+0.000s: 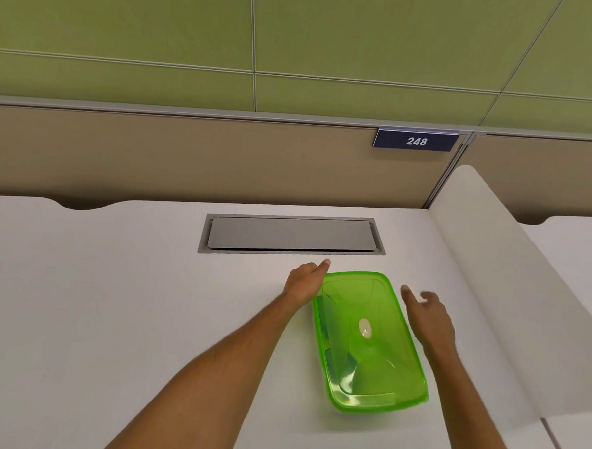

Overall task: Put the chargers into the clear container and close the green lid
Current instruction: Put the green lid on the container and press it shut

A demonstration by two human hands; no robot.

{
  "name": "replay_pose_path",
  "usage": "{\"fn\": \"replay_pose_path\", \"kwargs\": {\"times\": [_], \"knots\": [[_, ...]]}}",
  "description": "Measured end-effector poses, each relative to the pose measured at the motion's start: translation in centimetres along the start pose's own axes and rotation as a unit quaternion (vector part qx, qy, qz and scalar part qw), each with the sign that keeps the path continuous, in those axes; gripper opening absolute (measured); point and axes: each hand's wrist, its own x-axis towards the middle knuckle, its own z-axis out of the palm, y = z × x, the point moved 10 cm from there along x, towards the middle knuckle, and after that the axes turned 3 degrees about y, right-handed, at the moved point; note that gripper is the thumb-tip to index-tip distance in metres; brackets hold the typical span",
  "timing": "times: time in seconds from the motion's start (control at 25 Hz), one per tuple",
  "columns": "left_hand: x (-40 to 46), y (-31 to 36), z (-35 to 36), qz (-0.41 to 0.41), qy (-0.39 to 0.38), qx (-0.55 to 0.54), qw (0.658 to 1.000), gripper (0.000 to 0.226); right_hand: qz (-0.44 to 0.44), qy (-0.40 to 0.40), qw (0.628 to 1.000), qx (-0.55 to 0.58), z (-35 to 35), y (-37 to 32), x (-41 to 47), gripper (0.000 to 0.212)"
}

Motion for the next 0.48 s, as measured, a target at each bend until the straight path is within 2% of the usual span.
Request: {"fn": "replay_pose_path", "kwargs": {"times": [0.12, 0.24, 0.36, 0.48], "knots": [[-0.7, 0.0, 1.0, 0.011, -0.065, -0.026, 0.998, 0.056, 0.080, 0.025, 0.985, 0.151, -1.0, 6.0, -5.5, 0.078], [-1.6, -0.3, 1.7, 0.009, -0.096, -0.046, 0.994, 0.054, 0.192, 0.026, 0.945, 0.265, 0.2, 10.8, -10.9, 0.081], [-2.1, -0.4, 1.7, 0.001, -0.096, -0.072, 0.993, 0.050, 0.279, -0.026, 0.890, 0.360, 3.1, 12.0, -14.9, 0.078], [-2.6, -0.9, 1.6, -0.014, -0.103, -0.088, 0.991, 0.042, 0.287, -0.078, 0.855, 0.425, 5.4, 10.4, -16.8, 0.065]]}}
